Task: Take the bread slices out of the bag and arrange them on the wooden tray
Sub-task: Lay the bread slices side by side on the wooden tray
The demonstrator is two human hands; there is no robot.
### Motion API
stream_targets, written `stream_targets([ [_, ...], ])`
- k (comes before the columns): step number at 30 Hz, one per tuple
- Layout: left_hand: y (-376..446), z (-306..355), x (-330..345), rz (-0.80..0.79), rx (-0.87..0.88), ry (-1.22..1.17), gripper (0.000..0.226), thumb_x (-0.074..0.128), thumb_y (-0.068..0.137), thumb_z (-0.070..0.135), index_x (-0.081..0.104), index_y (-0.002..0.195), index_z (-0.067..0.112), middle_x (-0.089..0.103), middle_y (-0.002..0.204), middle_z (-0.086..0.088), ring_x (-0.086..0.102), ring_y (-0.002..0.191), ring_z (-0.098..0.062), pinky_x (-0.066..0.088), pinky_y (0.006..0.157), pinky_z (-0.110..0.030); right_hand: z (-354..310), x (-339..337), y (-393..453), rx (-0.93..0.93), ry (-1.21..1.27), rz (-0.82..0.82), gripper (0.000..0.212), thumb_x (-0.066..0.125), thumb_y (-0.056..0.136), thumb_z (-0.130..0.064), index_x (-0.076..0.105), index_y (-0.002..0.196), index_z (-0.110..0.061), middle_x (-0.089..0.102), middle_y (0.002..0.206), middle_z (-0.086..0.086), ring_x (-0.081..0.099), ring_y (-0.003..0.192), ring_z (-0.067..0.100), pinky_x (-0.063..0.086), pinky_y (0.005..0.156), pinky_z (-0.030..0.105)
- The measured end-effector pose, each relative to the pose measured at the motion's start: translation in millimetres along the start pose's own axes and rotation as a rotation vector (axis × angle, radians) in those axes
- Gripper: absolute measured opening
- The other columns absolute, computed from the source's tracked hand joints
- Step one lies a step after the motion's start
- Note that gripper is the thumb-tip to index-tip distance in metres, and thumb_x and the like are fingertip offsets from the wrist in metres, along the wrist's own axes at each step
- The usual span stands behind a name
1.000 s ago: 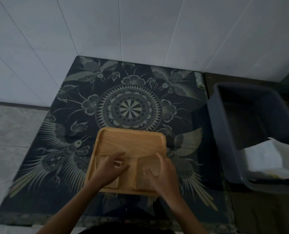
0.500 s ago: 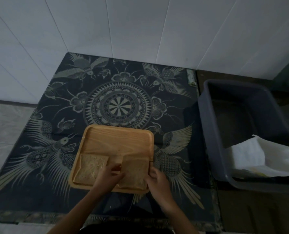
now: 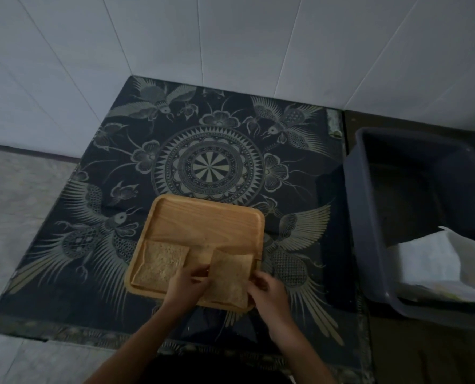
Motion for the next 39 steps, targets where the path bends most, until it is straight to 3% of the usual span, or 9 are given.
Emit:
stream_targets([
  [4, 0, -3, 5, -0.039, -0.029, -0.089, 0.029, 0.074, 0.089, 0.023, 0.073, 0.118, 0.024, 0.074, 0.102, 0.007, 0.071, 0.089, -0.011, 0.063, 0.075, -0.033, 3, 0, -3, -0.025, 0.023, 0.025, 0.021, 0.073, 0.093, -0.033, 0.069, 0.113, -0.030, 0.073, 0.110, -0.008, 0.069, 0.101, 0.010, 0.059, 0.095, 0.042],
  [8, 3, -7, 10, -0.084, -0.088, -0.220, 0.032, 0.074, 0.089, 0.017, 0.071, 0.121, 0.017, 0.074, 0.103, 0.000, 0.071, 0.093, -0.016, 0.059, 0.072, -0.029, 5, 2, -8, 0.003, 0.096, 0.033, 0.014, 0.071, 0.094, -0.029, 0.067, 0.107, -0.034, 0.074, 0.108, -0.009, 0.070, 0.099, 0.008, 0.061, 0.088, 0.035],
  [14, 7, -11, 12, -0.135, -0.124, -0.343, 0.030, 0.074, 0.090, 0.012, 0.072, 0.119, 0.011, 0.077, 0.104, -0.008, 0.071, 0.101, -0.025, 0.058, 0.093, -0.044, 5, 6, -9, 0.082, 0.229, 0.015, 0.010, 0.071, 0.095, -0.025, 0.071, 0.104, -0.029, 0.079, 0.091, -0.017, 0.076, 0.081, 0.001, 0.057, 0.069, 0.026],
  [19, 9, -6, 1, -0.197, -0.127, -0.473, 0.020, 0.074, 0.090, 0.013, 0.072, 0.106, 0.025, 0.074, 0.105, 0.000, 0.072, 0.091, -0.011, 0.056, 0.057, -0.017, -1, 10, -5, 0.089, 0.274, 0.001, 0.014, 0.073, 0.094, -0.025, 0.073, 0.108, -0.027, 0.081, 0.101, -0.007, 0.078, 0.093, 0.014, 0.063, 0.086, 0.045],
  [23, 12, -1, -17, -0.227, -0.104, -0.561, 0.025, 0.073, 0.091, 0.010, 0.071, 0.114, 0.019, 0.078, 0.105, -0.004, 0.077, 0.091, -0.016, 0.059, 0.063, -0.020, -14, 13, 2, 0.044, 0.276, 0.013, 0.015, 0.072, 0.095, -0.023, 0.069, 0.102, -0.037, 0.076, 0.110, -0.006, 0.073, 0.104, 0.017, 0.060, 0.093, 0.045],
  [27, 21, 3, -38, -0.223, -0.062, -0.549, 0.020, 0.073, 0.091, 0.011, 0.073, 0.106, 0.023, 0.080, 0.099, 0.000, 0.078, 0.086, -0.010, 0.059, 0.063, -0.019, -28, 23, 12, -0.007, 0.222, 0.002, 0.037, 0.071, 0.096, -0.028, 0.064, 0.132, -0.023, 0.070, 0.124, -0.001, 0.068, 0.114, 0.020, 0.056, 0.100, 0.051],
  [30, 32, 4, -55, -0.213, -0.055, -0.546, 0.021, 0.073, 0.090, 0.012, 0.073, 0.108, 0.022, 0.078, 0.103, 0.000, 0.077, 0.090, -0.011, 0.061, 0.067, -0.023, -39, 36, 18, -0.003, 0.242, -0.024, 0.036, 0.074, 0.094, -0.029, 0.063, 0.128, -0.028, 0.070, 0.123, 0.000, 0.070, 0.112, 0.019, 0.059, 0.098, 0.048],
  [34, 50, 6, -83, -0.161, -0.026, -0.526, 0.026, 0.077, 0.087, 0.014, 0.072, 0.112, 0.019, 0.079, 0.105, -0.003, 0.077, 0.095, -0.016, 0.062, 0.072, -0.025, -54, 56, 34, -0.024, 0.214, -0.055, 0.041, 0.075, 0.093, -0.028, 0.064, 0.131, -0.019, 0.071, 0.121, 0.002, 0.072, 0.107, 0.017, 0.062, 0.091, 0.040],
  [39, 75, 11, -115, -0.102, -0.007, -0.462, 0.024, 0.079, 0.085, 0.012, 0.074, 0.108, 0.018, 0.081, 0.097, -0.003, 0.077, 0.091, -0.017, 0.060, 0.066, -0.022, -75, 86, 52, -0.006, 0.244, -0.091, 0.036, 0.073, 0.095, -0.020, 0.063, 0.129, -0.015, 0.075, 0.114, 0.002, 0.074, 0.102, 0.018, 0.063, 0.089, 0.041],
])
Point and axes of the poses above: each hand's wrist, its own y-axis towards the middle knuckle, its own x-axis out of the palm, z = x × y, the point moved 6 cm from there along y, towards the middle knuckle
